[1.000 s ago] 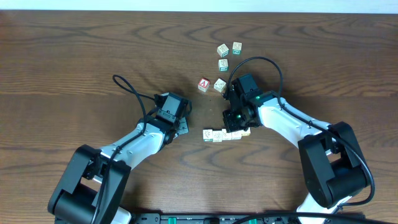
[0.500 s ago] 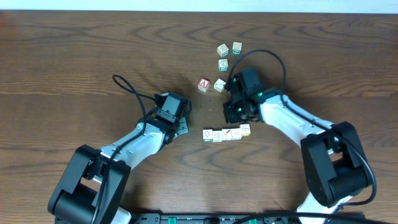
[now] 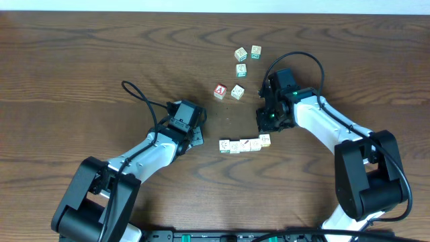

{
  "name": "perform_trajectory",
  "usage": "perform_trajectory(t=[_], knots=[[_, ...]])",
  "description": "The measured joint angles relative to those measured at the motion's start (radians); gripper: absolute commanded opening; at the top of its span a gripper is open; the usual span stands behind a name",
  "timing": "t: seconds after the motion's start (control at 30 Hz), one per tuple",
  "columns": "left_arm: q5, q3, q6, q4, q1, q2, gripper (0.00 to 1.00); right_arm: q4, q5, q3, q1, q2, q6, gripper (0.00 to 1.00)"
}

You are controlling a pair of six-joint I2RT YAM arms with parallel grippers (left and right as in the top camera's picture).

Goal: Lift 5 blocks

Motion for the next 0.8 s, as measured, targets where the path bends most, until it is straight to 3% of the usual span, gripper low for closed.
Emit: perform_trajectory(t=[0.8], knots=[[0.004, 0.001, 0.0, -0.005, 0.0, -0.001, 0.08, -0.072, 0.031, 0.0, 0.0, 0.0, -0.002, 0.01]])
